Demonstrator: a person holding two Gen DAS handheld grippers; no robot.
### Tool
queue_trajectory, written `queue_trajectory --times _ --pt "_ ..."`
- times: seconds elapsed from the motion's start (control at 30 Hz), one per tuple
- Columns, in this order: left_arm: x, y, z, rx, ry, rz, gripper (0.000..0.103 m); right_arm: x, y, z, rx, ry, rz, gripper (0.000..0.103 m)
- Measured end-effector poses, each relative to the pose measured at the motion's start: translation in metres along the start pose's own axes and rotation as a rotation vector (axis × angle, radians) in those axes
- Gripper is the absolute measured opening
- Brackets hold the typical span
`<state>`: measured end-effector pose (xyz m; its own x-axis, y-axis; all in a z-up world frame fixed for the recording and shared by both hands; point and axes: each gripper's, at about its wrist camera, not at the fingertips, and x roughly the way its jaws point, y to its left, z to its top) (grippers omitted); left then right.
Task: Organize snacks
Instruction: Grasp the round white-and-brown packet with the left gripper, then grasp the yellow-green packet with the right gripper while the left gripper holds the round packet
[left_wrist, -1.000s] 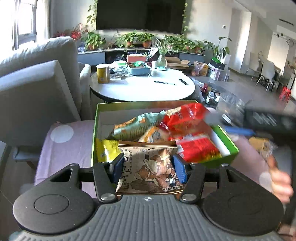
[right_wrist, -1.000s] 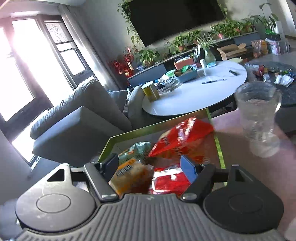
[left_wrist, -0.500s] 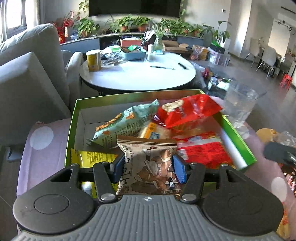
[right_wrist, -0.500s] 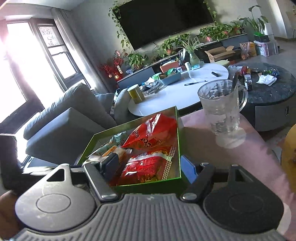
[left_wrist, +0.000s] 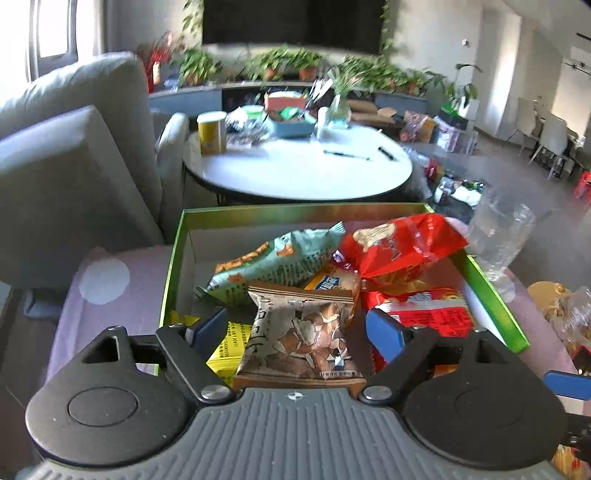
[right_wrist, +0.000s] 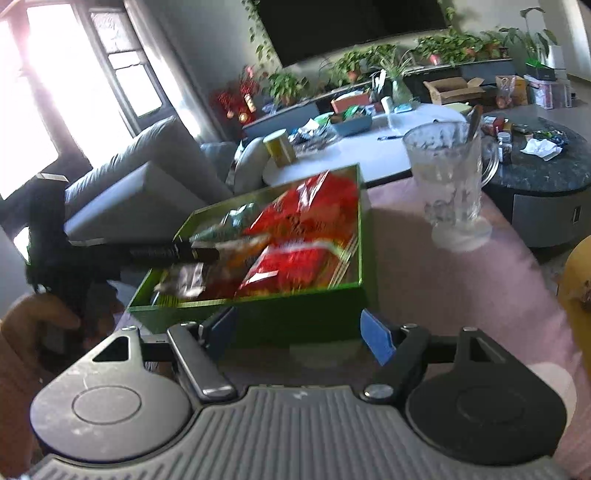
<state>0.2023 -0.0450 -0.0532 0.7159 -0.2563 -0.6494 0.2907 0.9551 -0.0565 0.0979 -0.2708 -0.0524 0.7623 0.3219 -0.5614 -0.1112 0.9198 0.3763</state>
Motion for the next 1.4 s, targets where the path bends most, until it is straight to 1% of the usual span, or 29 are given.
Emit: queue_trajectory --times 0.07,0.17,0.27,0.37,0.43,0.5,0.57,0.6,0.63,0.67,0.7,0.77,0.8,0.87,0.97,1.03,1.13,1.3,1.4 --pt "-0.008 0.004 -0.001 0.004 -0.011 0.01 0.081 0.0 0.004 -0.004 -0.013 0.013 0.006 0.076" --pt "-0.025 0.017 -0.008 -0.02 -0.028 0.041 0.081 -0.001 0.01 -0.01 -0.032 0.027 0.015 0.076" --pt "-0.043 0.032 -0.023 -0.054 -0.029 0.057 0.082 -0.002 0.015 -0.016 -0.048 0.043 0.017 0.076" --pt "-0.055 0.043 -0.044 -0.082 0.007 0.072 0.082 -0.002 0.02 -0.023 -0.056 0.06 0.016 0.076" --pt "-0.059 0.048 -0.059 -0.1 0.03 0.066 0.084 -0.003 0.022 -0.025 -0.058 0.067 0.016 0.076" --pt "-0.051 0.049 -0.073 -0.11 0.08 0.046 0.085 -0.003 0.025 -0.028 -0.062 0.072 0.015 0.076" --pt "-0.036 0.045 -0.083 -0.105 0.136 0.06 0.085 -0.003 0.028 -0.03 -0.063 0.081 0.014 0.076" --pt "-0.03 0.043 -0.086 -0.096 0.146 0.065 0.084 -0.003 0.03 -0.032 -0.063 0.086 0.014 0.076" --pt "-0.024 0.041 -0.087 -0.089 0.156 0.068 0.083 -0.003 0.031 -0.033 -0.064 0.091 0.012 0.076" --pt "-0.019 0.04 -0.089 -0.088 0.167 0.074 0.076 -0.004 0.033 -0.034 -0.067 0.094 0.011 0.076" --pt "-0.015 0.039 -0.089 -0.088 0.177 0.077 0.067 -0.005 0.035 -0.036 -0.073 0.097 0.011 0.076" --pt "-0.009 0.035 -0.089 -0.075 0.182 0.08 0.057 -0.01 0.039 -0.04 -0.092 0.105 0.013 0.076" --pt "-0.009 0.032 -0.089 -0.056 0.178 0.088 0.046 -0.011 0.04 -0.042 -0.102 0.11 0.014 0.076" --pt "-0.01 0.03 -0.09 -0.037 0.177 0.093 0.038 -0.014 0.042 -0.045 -0.122 0.122 0.01 0.076" --pt "-0.016 0.036 -0.093 -0.075 0.18 0.071 0.036 -0.016 0.043 -0.051 -0.126 0.139 0.001 0.076" --pt "-0.021 0.039 -0.096 -0.092 0.174 0.073 0.035 -0.016 0.044 -0.054 -0.118 0.158 0.005 0.077" --pt "-0.03 0.042 -0.103 -0.109 0.159 0.087 0.035 -0.017 0.047 -0.059 -0.101 0.194 0.031 0.078" --pt "-0.046 0.046 -0.112 -0.141 0.141 0.067 0.035 -0.013 0.055 -0.072 -0.088 0.275 0.074 0.078" --pt "-0.056 0.047 -0.116 -0.145 0.126 0.062 0.035 -0.002 0.06 -0.076 -0.084 0.31 0.046 0.078"
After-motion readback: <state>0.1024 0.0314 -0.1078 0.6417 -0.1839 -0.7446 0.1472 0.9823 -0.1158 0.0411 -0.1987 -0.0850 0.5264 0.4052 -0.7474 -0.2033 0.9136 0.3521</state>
